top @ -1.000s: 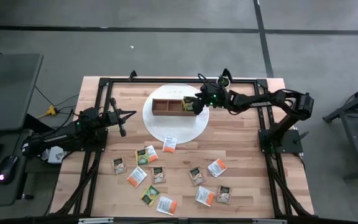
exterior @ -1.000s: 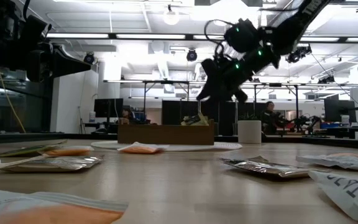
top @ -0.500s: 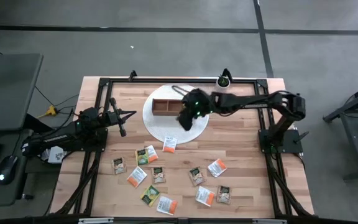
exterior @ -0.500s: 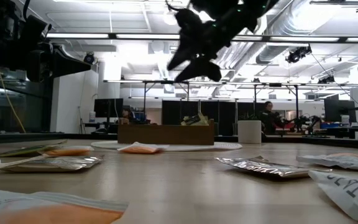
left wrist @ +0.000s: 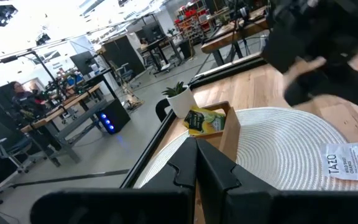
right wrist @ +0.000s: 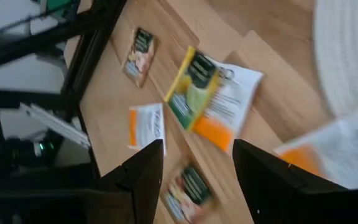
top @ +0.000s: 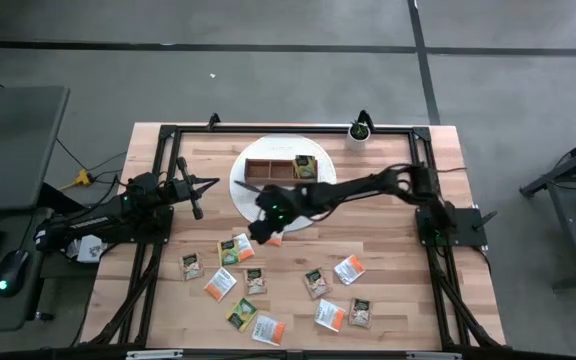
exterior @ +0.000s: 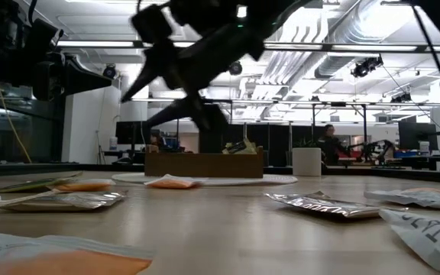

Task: Pick & Place Tea
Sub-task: Put the green tea bag into the right section of the wooden organizer

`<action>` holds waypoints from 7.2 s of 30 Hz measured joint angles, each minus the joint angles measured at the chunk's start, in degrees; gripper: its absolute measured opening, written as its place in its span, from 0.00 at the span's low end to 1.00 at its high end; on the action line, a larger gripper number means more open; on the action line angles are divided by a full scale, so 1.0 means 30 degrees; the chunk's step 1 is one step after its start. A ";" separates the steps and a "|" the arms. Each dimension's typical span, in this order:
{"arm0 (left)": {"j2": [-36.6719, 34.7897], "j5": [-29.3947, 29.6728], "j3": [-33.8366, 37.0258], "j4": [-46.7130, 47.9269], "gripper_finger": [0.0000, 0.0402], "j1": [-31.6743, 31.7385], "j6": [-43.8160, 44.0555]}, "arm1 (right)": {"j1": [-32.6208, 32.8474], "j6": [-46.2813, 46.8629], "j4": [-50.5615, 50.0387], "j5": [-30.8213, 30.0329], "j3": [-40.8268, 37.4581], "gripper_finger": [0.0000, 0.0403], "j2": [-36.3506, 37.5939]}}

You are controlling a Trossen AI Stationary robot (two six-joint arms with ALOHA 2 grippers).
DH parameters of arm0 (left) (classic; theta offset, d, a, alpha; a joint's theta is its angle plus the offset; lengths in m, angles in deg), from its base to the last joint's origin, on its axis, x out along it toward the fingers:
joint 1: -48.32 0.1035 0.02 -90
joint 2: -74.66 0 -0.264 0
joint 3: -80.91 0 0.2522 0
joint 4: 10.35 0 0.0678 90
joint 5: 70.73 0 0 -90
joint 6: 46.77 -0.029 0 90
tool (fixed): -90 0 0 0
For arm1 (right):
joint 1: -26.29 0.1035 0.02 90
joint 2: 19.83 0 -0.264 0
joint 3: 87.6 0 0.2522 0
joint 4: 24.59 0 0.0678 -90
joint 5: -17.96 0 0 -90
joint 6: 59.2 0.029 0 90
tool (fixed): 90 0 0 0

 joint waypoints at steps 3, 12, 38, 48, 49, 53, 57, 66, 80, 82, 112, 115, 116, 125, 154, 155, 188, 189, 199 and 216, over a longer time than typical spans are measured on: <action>0.0000 0.0000 0.0002 0.0000 0.00 0.0002 0.0003 | 0.0159 0.1346 0.0001 -0.0012 0.1737 0.47 -0.1487; 0.0000 0.0000 -0.0001 0.0000 0.00 -0.0004 0.0004 | 0.0226 0.2670 -0.2557 -0.0073 0.6711 0.53 -0.5131; 0.0000 0.0000 -0.0001 0.0000 0.00 -0.0001 -0.0002 | 0.0524 0.3256 -0.3793 -0.1455 0.9012 0.56 -0.6938; 0.0000 0.0000 -0.0006 -0.0001 0.00 0.0002 0.0006 | 0.0529 0.3296 -0.3186 -0.1838 0.8976 0.56 -0.7041; 0.0000 0.0000 -0.0001 0.0000 0.00 -0.0001 0.0001 | 0.0524 0.3296 -0.3063 -0.1807 0.8976 0.56 -0.7085; 0.0000 0.0002 -0.0002 0.0000 0.00 -0.0002 0.0001 | 0.0539 0.3325 -0.2753 -0.1577 0.8976 0.56 -0.7442; 0.0000 0.0000 0.0001 0.0000 0.00 0.0002 -0.0002 | 0.0539 0.3585 -0.2240 -0.1509 0.8976 0.56 -0.7520; 0.0000 0.0000 -0.0005 0.0000 0.00 0.0002 0.0005 | 0.0539 0.3490 -0.2796 -0.1571 0.8976 0.48 -0.7580; 0.0000 0.0000 0.0000 0.0000 0.00 0.0000 0.0004 | 0.0517 0.3066 -0.3023 -0.1607 0.8976 0.13 -0.7580; 0.0000 0.0005 -0.0003 0.0000 0.00 -0.0001 0.0003 | 0.0504 0.2824 -0.3024 -0.1613 0.8976 0.08 -0.7580; -0.0007 0.0000 -0.0005 0.0000 0.00 0.0002 -0.0001 | 0.0483 -0.0137 -0.4430 -0.3481 0.8976 0.00 -0.5467; -0.0007 0.0000 -0.0004 0.0000 0.00 0.0002 0.0000 | 0.0510 -0.0708 -0.4821 -0.3857 0.8976 0.00 -0.5097; -0.0003 0.0000 -0.0001 0.0000 0.00 -0.0006 0.0003 | 0.0544 -0.0857 -0.4931 -0.4050 0.8976 0.00 -0.4967; 0.0000 0.0005 0.0000 0.0000 0.00 0.0002 0.0000 | 0.0859 -0.2663 -0.5945 -0.5461 0.8976 0.00 -0.3843; 0.0000 0.0000 0.0002 0.0000 0.00 -0.0004 0.0001 | 0.0113 -0.7806 -0.7294 -1.3430 0.3505 0.00 0.2014; 0.0000 0.0000 -0.0003 0.0000 0.00 0.0002 0.0000 | 0.0051 -0.7785 -0.6685 -1.3582 0.2546 0.00 0.2566; -0.0005 -0.0007 -0.0003 0.0000 0.00 -0.0003 0.0001 | -0.6536 -1.8156 0.3767 -0.7397 -1.1657 0.00 1.1639; 0.0000 -0.0007 -0.0006 0.0000 0.00 0.0000 -0.0002 | -0.6759 -1.8323 0.3742 -0.7177 -1.1664 0.00 1.1639; -0.0002 -0.0007 -0.0002 0.0000 0.00 0.0000 0.0002 | -0.8067 -1.9282 0.3275 -0.5489 -1.1693 0.00 1.1322; 0.0000 -0.0007 -0.0005 0.0000 0.00 0.0002 0.0001 | -0.8534 -1.8772 0.2887 -0.5561 -1.1715 0.00 0.9539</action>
